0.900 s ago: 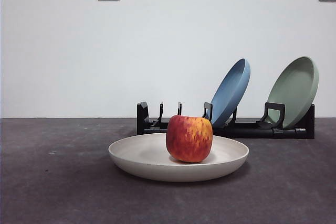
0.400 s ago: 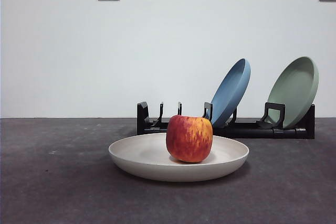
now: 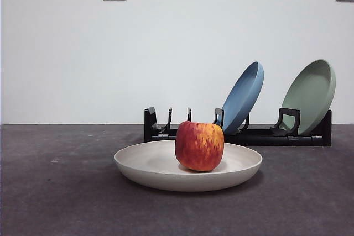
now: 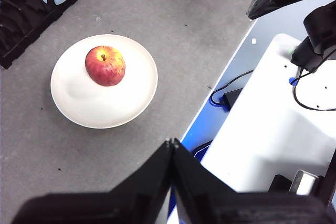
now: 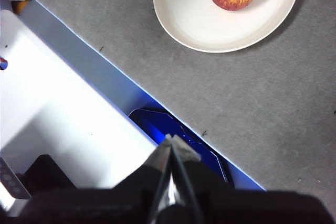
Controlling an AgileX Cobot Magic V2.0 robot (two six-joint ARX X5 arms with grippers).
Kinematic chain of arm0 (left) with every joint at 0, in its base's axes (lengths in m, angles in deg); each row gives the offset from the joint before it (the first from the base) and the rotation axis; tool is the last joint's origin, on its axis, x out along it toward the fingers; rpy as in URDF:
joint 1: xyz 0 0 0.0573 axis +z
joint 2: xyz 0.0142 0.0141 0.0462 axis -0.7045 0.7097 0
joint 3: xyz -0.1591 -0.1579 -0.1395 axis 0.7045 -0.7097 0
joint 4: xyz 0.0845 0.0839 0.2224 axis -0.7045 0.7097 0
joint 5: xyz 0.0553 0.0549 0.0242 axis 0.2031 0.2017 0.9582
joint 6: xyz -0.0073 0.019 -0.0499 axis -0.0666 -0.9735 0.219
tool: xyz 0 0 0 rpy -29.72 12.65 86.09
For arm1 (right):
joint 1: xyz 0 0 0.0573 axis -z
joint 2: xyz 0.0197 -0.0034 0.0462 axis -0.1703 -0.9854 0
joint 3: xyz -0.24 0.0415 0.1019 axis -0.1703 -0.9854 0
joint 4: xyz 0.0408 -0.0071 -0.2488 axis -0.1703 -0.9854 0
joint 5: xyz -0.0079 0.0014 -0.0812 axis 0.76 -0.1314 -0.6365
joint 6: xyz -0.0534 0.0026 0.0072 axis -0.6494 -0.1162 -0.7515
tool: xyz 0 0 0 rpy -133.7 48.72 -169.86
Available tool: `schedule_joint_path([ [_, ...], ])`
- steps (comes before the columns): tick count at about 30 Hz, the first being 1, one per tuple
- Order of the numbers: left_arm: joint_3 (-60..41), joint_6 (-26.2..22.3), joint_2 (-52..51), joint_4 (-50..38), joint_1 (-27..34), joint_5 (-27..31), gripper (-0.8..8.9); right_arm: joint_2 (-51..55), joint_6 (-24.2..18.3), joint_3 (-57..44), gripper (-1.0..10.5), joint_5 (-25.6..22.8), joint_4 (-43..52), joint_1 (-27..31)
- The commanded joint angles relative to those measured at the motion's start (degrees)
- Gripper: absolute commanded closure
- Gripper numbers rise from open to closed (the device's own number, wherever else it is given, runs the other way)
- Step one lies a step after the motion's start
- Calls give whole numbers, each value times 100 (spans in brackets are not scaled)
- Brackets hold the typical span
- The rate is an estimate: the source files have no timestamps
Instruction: Take the yellow plate from the plate rack,put the plate on the table,take the apple from the table,put the apple in the plate
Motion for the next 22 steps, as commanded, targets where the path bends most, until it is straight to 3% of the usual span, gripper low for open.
schedule_joint_path([
  [1,-31,-22,-2,4,-15,9,817,11,50,-46,946,-2,11,-13],
  [5,-31,-37,-79,-212,103,155,817,11,52,-46,946,0,11,-13],
  [9,-52,-640,-286,-905,691,146,817,11,52,-46,946,-2,11,-13],
  [11,-142,-1228,-444,-1626,1178,122,817,11,52,-46,946,0,9,-13],
  [13,-310,-1471,-627,-2302,1683,-7,817,11,52,-46,946,-2,9,-13],
  [18,-1427,-1486,-1545,-4242,3421,-835,817,11,52,-46,946,-2,9,-13],
  [22,-2736,-1484,-2503,-5499,4489,-1071,817,11,52,-46,946,-2,9,-13],
])
